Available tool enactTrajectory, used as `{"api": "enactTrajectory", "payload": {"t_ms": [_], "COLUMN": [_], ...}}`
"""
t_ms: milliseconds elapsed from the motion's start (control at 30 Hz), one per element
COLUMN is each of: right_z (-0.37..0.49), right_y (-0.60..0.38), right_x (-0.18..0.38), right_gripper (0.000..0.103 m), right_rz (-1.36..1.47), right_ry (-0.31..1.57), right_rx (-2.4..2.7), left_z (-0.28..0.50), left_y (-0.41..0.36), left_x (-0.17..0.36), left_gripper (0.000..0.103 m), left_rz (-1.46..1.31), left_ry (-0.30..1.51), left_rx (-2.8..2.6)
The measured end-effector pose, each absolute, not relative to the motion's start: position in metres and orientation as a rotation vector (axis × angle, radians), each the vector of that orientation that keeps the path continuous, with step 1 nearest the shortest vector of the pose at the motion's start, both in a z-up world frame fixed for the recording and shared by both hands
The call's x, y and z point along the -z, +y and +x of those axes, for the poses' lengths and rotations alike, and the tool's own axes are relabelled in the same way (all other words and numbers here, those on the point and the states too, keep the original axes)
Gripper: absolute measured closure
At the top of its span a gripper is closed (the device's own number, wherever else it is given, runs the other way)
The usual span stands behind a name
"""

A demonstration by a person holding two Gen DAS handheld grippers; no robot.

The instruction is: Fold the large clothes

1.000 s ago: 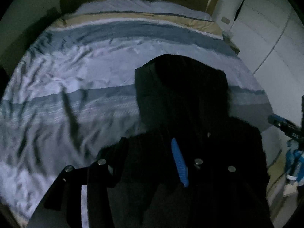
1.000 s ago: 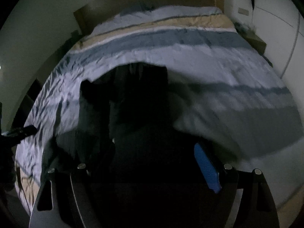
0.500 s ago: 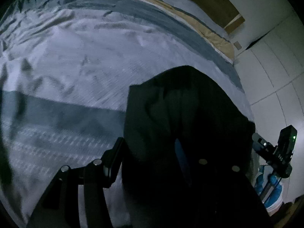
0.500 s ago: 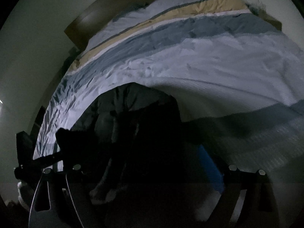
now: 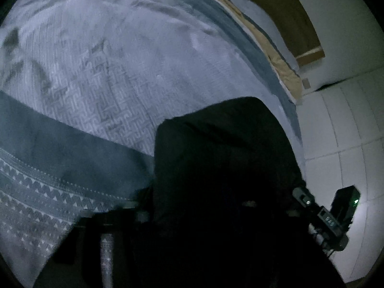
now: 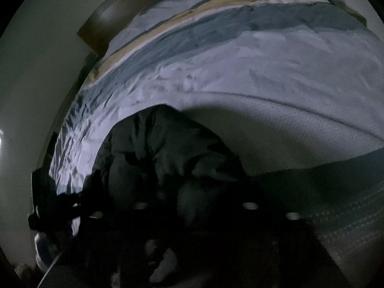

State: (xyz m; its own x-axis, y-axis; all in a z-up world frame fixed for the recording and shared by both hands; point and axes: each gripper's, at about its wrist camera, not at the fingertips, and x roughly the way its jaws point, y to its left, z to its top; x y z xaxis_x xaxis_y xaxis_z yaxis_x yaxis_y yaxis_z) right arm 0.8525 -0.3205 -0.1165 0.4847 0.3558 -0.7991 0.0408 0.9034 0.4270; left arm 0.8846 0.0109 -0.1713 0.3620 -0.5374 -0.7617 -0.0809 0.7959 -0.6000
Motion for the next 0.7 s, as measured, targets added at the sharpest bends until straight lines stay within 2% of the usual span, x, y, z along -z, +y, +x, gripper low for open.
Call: {"api": "enactTrajectory", "payload": {"t_ms": [33,67,467,700], "right_z": [0.849,0.844,0.739,0.662], "right_y": [-0.320,-0.318,-0.307,-0.310], "right_x": [0.112,0.106,0.019,0.016], "right_gripper": [0.079,0.080,0.081,0.080], "right_rz": [0.409,0.395,0.306,0.349], "right_ry": [1.057,1.059,1.026,1.013], "right_rx": [-0.207,-0.215,-0.293,-0.296], "left_z": [0.880,0.877,0.780,0.689], "left_y": [0.006,0.002,0.018,0.035], "left_x": [0.166,0.161,0.069,0.049], "left_gripper": [0.091,0.094,0.095,0.095], "left_rz": [-0.552,-0.510,-0.508,-0.509], "left_ry": [1.175,1.168,1.075,1.040], "left_rx": [0.304,0.299,0.342,0.381]}}
